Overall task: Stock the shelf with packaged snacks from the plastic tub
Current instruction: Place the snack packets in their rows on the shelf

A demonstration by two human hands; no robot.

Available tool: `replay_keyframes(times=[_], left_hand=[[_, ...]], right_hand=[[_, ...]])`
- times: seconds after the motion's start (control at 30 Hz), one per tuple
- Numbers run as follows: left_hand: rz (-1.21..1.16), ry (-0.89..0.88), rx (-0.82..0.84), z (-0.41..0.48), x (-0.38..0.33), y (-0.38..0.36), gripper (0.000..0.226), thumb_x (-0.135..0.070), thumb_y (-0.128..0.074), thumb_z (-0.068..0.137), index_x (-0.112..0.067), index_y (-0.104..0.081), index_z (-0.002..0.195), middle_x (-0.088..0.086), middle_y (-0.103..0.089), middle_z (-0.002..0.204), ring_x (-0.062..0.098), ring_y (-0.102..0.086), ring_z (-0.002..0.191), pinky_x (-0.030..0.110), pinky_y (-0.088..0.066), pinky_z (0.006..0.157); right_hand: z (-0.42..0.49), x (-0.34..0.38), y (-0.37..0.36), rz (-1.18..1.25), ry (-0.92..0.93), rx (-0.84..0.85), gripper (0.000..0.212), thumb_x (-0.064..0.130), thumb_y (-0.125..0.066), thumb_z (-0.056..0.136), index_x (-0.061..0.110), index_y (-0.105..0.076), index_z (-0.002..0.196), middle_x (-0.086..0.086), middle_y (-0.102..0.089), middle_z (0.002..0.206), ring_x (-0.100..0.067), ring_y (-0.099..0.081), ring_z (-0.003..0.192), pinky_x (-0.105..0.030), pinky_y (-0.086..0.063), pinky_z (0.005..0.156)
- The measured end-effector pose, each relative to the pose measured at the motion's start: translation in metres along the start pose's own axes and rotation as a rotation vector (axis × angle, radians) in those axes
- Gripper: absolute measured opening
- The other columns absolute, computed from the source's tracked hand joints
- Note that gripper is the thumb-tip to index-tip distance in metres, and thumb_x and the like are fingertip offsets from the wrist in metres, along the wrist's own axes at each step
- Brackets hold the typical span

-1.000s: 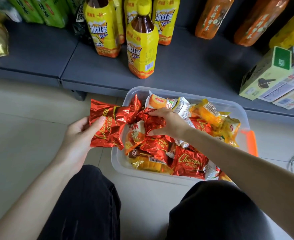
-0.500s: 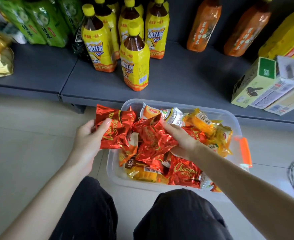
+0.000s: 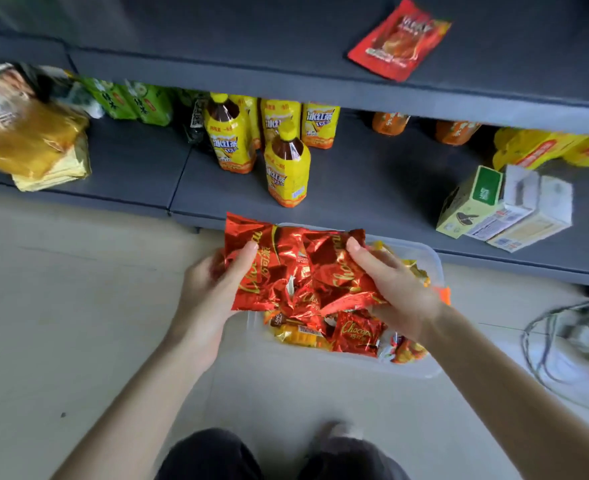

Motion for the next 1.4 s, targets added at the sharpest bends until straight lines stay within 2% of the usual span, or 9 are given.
replay_keyframes(times=[0.1,0.33,0.53,0.63,0.77,1.03,1.2,1.3,1.4], left_hand=[[-0.013,0.005,0.099,-0.037,-0.049,0.0,0.038,-0.018,-0.074,0.064,-0.01,-0.068,0.101,0.006,-0.076,0.092,0.02,-0.073,0.082,0.027,-0.059,0.068],[0.062,-0.091,0.004,-0.119,-0.167,0.04,0.022,-0.005,-0.076,0.074,-0.016,-0.071,0.092,0.0,-0.076,0.081,0.013,-0.072,0.075,0.024,-0.059,0.068],[0.11,-0.121,-0.11,-0.184,-0.267,0.068,0.033,-0.014,-0.085,0.065,-0.012,-0.066,0.092,-0.001,-0.073,0.071,0.012,-0.07,0.064,0.025,-0.053,0.057],[-0.023,-0.058,-0.047,-0.209,-0.305,0.069,0.044,-0.021,-0.085,0.055,-0.006,-0.068,0.092,0.005,-0.073,0.074,0.016,-0.07,0.065,0.027,-0.054,0.054],[-0.176,0.007,0.007,-0.23,-0.347,0.077,0.033,-0.024,-0.072,0.063,-0.007,-0.068,0.091,0.007,-0.071,0.077,0.017,-0.069,0.066,0.026,-0.055,0.054],[-0.498,0.101,0.044,-0.202,-0.398,0.052,0.039,-0.038,-0.056,0.083,-0.016,-0.062,0.115,0.006,-0.072,0.11,0.019,-0.069,0.102,0.041,-0.047,0.094],[-0.456,0.103,0.011,-0.152,-0.427,0.019,0.032,-0.037,-0.055,0.089,-0.013,-0.063,0.109,0.006,-0.075,0.1,0.017,-0.072,0.091,0.038,-0.054,0.083],[-0.438,0.068,0.05,-0.118,-0.446,-0.004,0.028,-0.029,-0.06,0.087,-0.013,-0.063,0.11,0.005,-0.075,0.1,0.015,-0.072,0.09,0.035,-0.056,0.079],[-0.43,0.03,0.114,-0.084,-0.459,-0.019,0.042,-0.022,-0.067,0.075,-0.008,-0.063,0.114,0.008,-0.073,0.106,0.018,-0.071,0.095,0.033,-0.055,0.081]], right_hand=[[-0.045,0.043,-0.016,0.02,0.051,-0.086,0.043,0.049,-0.058,0.083,0.01,-0.063,0.099,-0.005,-0.075,0.078,-0.015,-0.072,0.07,-0.024,-0.055,0.061],[-0.151,0.126,-0.089,0.181,0.065,-0.105,0.05,0.04,-0.061,0.083,0.009,-0.058,0.122,-0.014,-0.071,0.108,-0.03,-0.07,0.095,-0.037,-0.058,0.07],[-0.231,0.196,-0.167,0.416,0.161,0.002,0.064,0.013,-0.076,0.077,0.004,-0.047,0.133,-0.024,-0.06,0.122,-0.035,-0.061,0.106,-0.044,-0.053,0.089],[-0.26,0.227,-0.196,0.42,0.186,0.016,0.053,0.004,-0.077,0.071,0.008,-0.056,0.12,-0.017,-0.066,0.108,-0.028,-0.067,0.093,-0.038,-0.059,0.076],[-0.288,0.265,-0.217,0.35,0.235,-0.082,0.021,0.01,-0.071,0.07,0.013,-0.064,0.09,-0.003,-0.069,0.083,-0.016,-0.065,0.077,-0.022,-0.055,0.063],[-0.28,0.314,-0.242,0.32,0.204,-0.003,0.035,-0.003,-0.067,0.065,0.003,-0.064,0.1,-0.011,-0.07,0.09,-0.022,-0.069,0.083,-0.028,-0.057,0.065],[-0.242,0.366,-0.232,0.271,0.137,0.028,0.026,0.014,-0.067,0.078,0.005,-0.064,0.102,-0.013,-0.072,0.102,-0.023,-0.069,0.097,-0.031,-0.059,0.077],[-0.215,0.41,-0.212,0.21,0.218,-0.042,0.02,0.02,-0.066,0.081,0.008,-0.064,0.098,-0.008,-0.073,0.096,-0.017,-0.07,0.09,-0.032,-0.056,0.084],[-0.182,0.459,-0.193,0.088,0.336,-0.14,0.012,0.017,-0.069,0.082,0.009,-0.062,0.088,-0.005,-0.066,0.079,-0.014,-0.062,0.072,-0.02,-0.05,0.072]])
Point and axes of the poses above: each hand's wrist, its own z-axis towards the middle knuckle, its own y-axis out of the back of the hand, x = y × z, the point moved 10 cm from there along z, towards the middle knuckle
